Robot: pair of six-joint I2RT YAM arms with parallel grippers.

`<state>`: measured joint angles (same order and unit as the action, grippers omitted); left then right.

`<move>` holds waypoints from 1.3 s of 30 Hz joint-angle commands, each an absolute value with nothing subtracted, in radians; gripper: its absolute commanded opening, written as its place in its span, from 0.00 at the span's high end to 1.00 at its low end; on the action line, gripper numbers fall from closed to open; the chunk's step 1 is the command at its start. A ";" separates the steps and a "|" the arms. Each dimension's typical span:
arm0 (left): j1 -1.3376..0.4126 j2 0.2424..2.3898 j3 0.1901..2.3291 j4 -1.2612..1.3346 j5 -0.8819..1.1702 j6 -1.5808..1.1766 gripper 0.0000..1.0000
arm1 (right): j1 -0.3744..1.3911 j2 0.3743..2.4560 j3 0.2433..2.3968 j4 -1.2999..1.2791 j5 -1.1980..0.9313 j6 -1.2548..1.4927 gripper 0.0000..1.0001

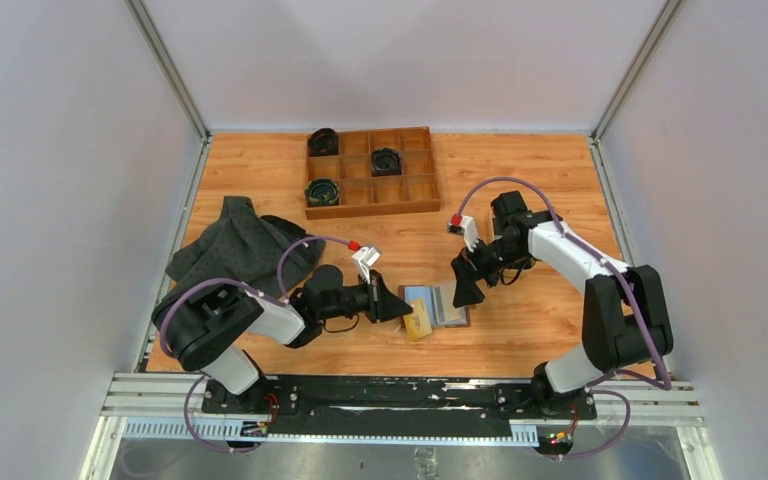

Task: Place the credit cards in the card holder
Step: Insert the credit card into the card holder.

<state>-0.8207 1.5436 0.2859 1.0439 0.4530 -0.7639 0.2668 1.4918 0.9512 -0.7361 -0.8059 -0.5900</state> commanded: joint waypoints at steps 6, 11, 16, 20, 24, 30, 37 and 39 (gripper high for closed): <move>-0.737 1.690 0.370 1.284 0.450 -0.871 1.00 | 0.253 1.549 0.971 -0.674 -0.676 -0.502 0.08; -0.704 1.798 0.384 1.413 0.481 -0.947 1.00 | 0.254 1.596 0.985 -0.672 -0.673 -0.488 0.24; -0.700 1.848 0.377 1.461 0.474 -0.973 1.00 | 0.265 1.621 0.990 -0.672 -0.666 -0.478 0.35; -0.699 1.847 0.377 1.419 0.457 -0.970 1.00 | 0.277 1.647 0.998 -0.672 -0.651 -0.467 0.47; -0.699 1.851 0.380 1.387 0.437 -0.975 1.00 | 0.288 1.665 1.006 -0.672 -0.624 -0.457 0.57; -0.699 1.857 0.389 1.345 0.410 -0.982 1.00 | 0.297 1.678 1.008 -0.669 -0.594 -0.450 0.61; -0.698 1.874 0.391 1.343 0.401 -0.997 1.00 | 0.309 1.691 1.013 -0.669 -0.563 -0.448 0.62; -0.699 1.876 0.391 1.341 0.399 -0.998 1.00 | 0.311 1.690 1.013 -0.669 -0.562 -0.448 0.63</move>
